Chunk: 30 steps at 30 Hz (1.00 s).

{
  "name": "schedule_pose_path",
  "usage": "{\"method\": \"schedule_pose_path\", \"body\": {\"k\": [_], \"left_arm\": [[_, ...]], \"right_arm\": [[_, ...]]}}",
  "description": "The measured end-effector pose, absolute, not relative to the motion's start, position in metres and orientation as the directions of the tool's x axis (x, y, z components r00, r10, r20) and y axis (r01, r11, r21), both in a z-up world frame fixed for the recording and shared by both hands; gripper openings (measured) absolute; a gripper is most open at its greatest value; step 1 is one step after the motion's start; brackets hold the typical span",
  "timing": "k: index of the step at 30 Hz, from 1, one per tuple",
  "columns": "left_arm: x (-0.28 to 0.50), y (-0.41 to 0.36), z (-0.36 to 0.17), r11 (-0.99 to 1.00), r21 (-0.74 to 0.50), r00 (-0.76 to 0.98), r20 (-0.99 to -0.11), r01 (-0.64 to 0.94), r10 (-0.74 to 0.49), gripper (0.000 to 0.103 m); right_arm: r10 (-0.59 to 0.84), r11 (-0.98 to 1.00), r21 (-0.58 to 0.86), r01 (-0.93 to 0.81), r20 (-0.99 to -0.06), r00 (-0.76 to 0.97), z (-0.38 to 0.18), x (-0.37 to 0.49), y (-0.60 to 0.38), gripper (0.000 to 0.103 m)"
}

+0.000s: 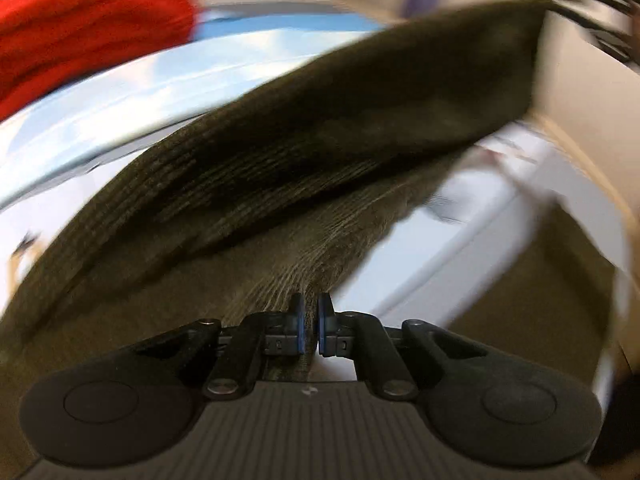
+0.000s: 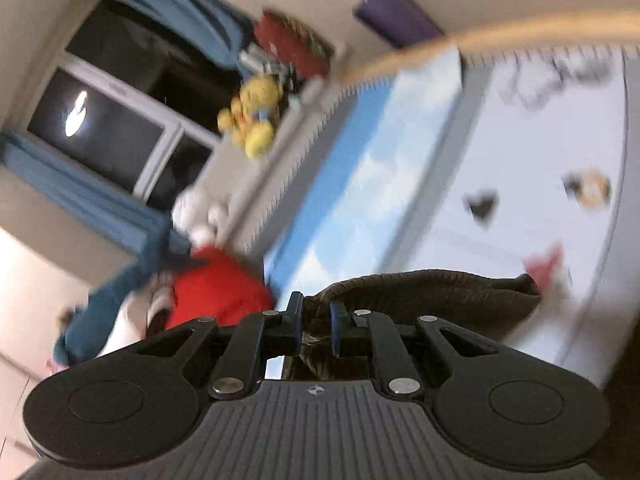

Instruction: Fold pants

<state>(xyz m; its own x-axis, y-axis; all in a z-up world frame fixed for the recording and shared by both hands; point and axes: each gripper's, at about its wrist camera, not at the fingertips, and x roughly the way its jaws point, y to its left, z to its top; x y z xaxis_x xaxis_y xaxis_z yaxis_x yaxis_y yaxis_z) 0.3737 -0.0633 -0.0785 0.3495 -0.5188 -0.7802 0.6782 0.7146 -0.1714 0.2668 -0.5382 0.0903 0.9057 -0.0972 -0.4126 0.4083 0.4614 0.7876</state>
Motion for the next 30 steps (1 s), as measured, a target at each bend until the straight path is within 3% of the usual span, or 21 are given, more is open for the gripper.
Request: {"method": "schedule_pose_path", "body": {"k": [4, 5, 7, 8, 12, 14, 19, 22, 24, 27, 29, 30], "left_arm": [[0.354, -0.067, -0.089, 0.599, -0.229, 0.229, -0.775, 0.767, -0.589, 0.01], [0.346, -0.074, -0.093, 0.566, -0.217, 0.203, -0.785, 0.795, -0.586, 0.016], [0.337, -0.078, -0.095, 0.506, -0.251, 0.131, -0.787, 0.825, -0.603, 0.042], [0.336, -0.076, -0.093, 0.487, -0.272, 0.11, -0.776, 0.83, -0.621, 0.045], [0.357, -0.045, -0.084, 0.58, -0.294, 0.181, -0.761, 0.76, -0.623, 0.046], [0.367, -0.026, -0.08, 0.647, -0.288, 0.236, -0.766, 0.706, -0.598, 0.046], [0.388, 0.029, -0.081, 0.834, -0.17, 0.386, -0.825, 0.526, -0.412, 0.049], [0.408, 0.081, -0.086, 0.944, -0.082, 0.447, -0.865, 0.319, -0.227, 0.058], [0.419, 0.125, -0.085, 0.989, -0.034, 0.459, -0.883, 0.142, -0.096, 0.062], [0.432, 0.185, -0.084, 0.992, 0.037, 0.427, -0.9, -0.121, 0.086, 0.07], [0.434, 0.221, -0.087, 0.961, 0.097, 0.387, -0.901, -0.258, 0.195, 0.075], [0.437, 0.233, -0.089, 0.947, 0.12, 0.366, -0.902, -0.297, 0.229, 0.08]], "right_arm": [[-0.245, 0.476, 0.729, 0.493, -0.428, 0.87, 0.102, 0.306, -0.575, 0.013], [-0.274, 0.464, 0.714, 0.524, -0.446, 0.852, 0.09, 0.318, -0.586, 0.013], [-0.322, 0.459, 0.638, 0.618, -0.528, 0.785, 0.059, 0.331, -0.606, 0.015], [-0.345, 0.434, 0.592, 0.679, -0.588, 0.732, 0.043, 0.33, -0.609, 0.018], [-0.318, 0.428, 0.542, 0.723, -0.659, 0.682, -0.018, 0.294, -0.597, 0.037], [-0.309, 0.468, 0.465, 0.751, -0.711, 0.632, -0.048, 0.272, -0.587, 0.04], [-0.226, 0.342, 0.378, 0.86, -0.856, 0.466, -0.122, 0.247, -0.588, 0.042], [-0.211, 0.331, 0.351, 0.876, -0.877, 0.432, -0.131, 0.243, -0.581, 0.051], [-0.201, 0.345, 0.331, 0.878, -0.888, 0.413, -0.135, 0.246, -0.578, 0.051], [-0.218, 0.372, 0.294, 0.881, -0.895, 0.39, -0.134, 0.253, -0.571, 0.051], [-0.254, 0.408, 0.247, 0.879, -0.894, 0.369, -0.135, 0.261, -0.569, 0.036], [-0.278, 0.423, 0.218, 0.879, -0.893, 0.355, -0.135, 0.263, -0.568, 0.015]]}}
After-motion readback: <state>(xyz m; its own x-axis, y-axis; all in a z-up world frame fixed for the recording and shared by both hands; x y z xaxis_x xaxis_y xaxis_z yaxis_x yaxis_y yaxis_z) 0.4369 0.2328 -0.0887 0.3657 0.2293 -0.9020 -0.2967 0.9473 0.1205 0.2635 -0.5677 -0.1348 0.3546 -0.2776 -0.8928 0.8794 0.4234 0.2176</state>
